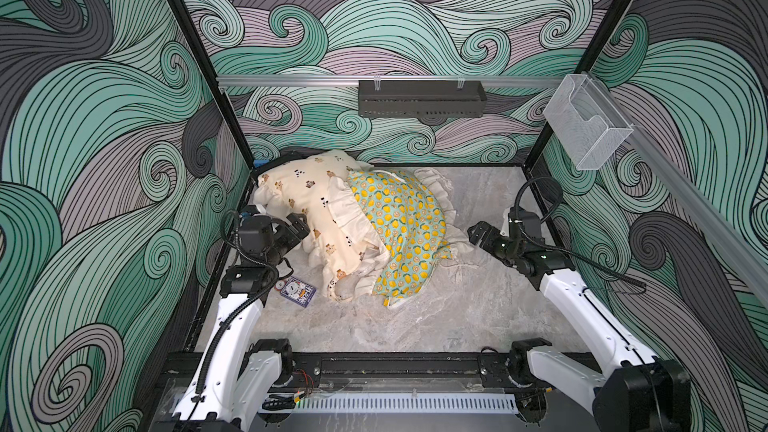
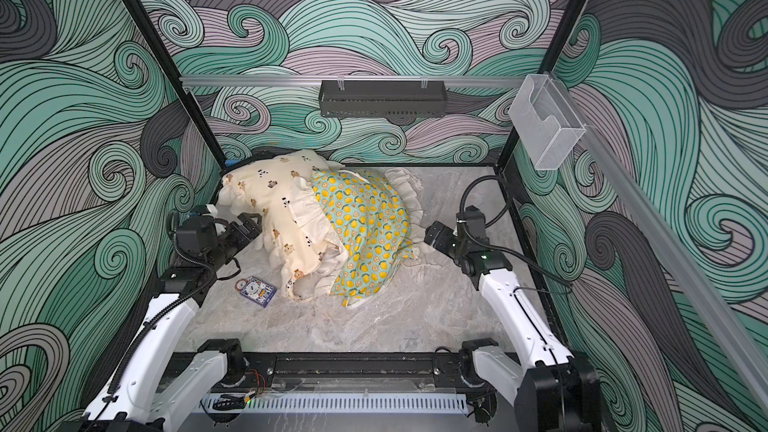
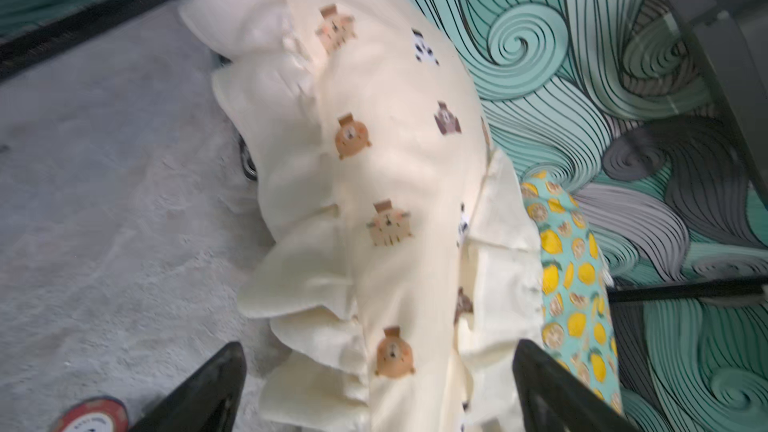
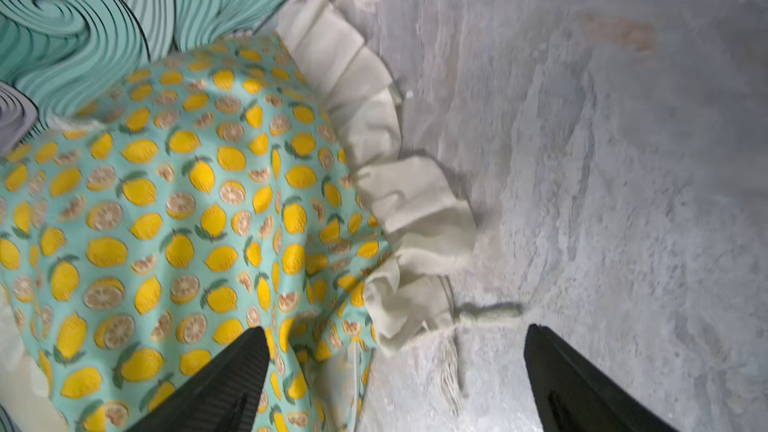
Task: Zip up pillowcases
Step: Adjust the pillowcase at the center of the board.
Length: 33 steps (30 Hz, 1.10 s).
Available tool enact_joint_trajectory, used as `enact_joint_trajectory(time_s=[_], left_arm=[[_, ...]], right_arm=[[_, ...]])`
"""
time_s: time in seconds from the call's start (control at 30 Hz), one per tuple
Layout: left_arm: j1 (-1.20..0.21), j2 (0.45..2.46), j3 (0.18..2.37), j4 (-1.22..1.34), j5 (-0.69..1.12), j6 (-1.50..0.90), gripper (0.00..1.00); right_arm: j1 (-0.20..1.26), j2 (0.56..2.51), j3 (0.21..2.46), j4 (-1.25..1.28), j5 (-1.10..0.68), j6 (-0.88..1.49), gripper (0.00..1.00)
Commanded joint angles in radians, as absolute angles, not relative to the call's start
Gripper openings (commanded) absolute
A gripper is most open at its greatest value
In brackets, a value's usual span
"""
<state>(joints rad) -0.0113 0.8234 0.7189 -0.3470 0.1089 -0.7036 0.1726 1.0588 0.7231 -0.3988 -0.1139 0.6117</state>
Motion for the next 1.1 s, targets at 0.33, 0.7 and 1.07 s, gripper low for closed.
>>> enact_joint_trajectory(time_s=[0.33, 0.7, 1.07], left_arm=[[-0.412, 0.819, 0.648, -0.43, 0.374, -0.695, 0.99], [-0.656, 0.923, 0.561, -0.292, 0.282, -0.761, 0.97], [-0.737, 1.136, 0.609, -0.188, 0.229, -0.74, 0.89]], right_arm=[[0.195, 1.048, 0.535, -0.397, -0.311, 0.583, 0.99], [0.195, 1.25, 0.595, -0.217, -0.447, 0.61, 0.93], [0.184, 1.406, 0.65, -0.1, -0.409, 0.651, 0.74]])
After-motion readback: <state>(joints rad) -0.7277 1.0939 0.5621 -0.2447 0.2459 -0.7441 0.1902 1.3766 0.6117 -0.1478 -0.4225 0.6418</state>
